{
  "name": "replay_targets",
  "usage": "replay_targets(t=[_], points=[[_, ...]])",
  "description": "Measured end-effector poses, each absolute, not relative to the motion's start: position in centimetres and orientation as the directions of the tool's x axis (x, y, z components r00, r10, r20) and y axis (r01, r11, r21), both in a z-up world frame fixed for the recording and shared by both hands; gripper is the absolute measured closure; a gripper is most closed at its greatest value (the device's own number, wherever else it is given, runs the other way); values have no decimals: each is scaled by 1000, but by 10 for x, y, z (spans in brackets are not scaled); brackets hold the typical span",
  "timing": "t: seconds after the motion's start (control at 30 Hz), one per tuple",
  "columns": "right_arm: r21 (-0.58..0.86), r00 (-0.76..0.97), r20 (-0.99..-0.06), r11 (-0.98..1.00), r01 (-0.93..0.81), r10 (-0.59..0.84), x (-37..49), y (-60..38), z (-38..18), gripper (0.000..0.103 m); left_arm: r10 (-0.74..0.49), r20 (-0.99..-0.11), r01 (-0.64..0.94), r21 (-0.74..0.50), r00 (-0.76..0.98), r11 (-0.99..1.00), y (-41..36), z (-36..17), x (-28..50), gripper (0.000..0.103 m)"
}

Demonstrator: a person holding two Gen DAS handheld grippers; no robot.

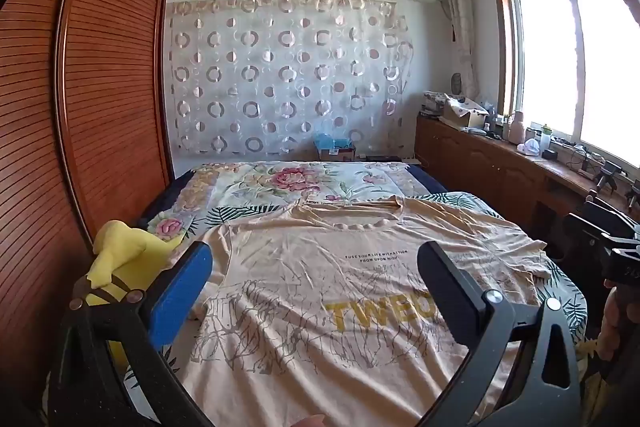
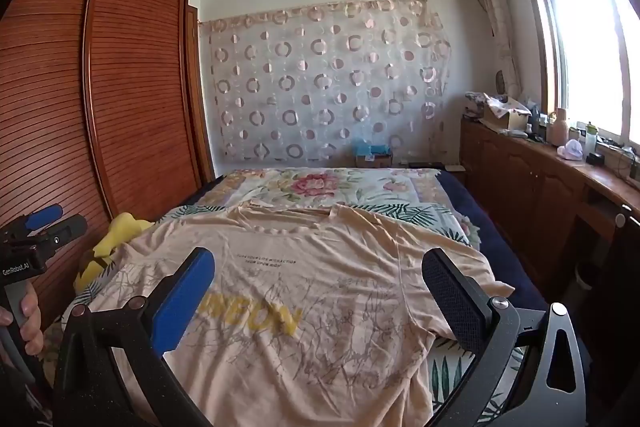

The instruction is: Fold small clothes

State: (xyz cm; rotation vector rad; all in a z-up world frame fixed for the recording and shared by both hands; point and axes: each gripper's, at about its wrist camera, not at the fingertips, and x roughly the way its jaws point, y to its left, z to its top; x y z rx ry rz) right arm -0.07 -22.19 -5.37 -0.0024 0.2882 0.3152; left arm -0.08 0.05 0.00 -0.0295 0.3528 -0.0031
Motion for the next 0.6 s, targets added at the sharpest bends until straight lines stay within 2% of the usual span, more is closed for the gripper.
replay_targets(t=[0.6], points=[[32, 909, -282, 950, -311, 308, -1, -219, -54, 0, -4, -350, -4, -22, 937, 1000, -2, 7, -5, 0]])
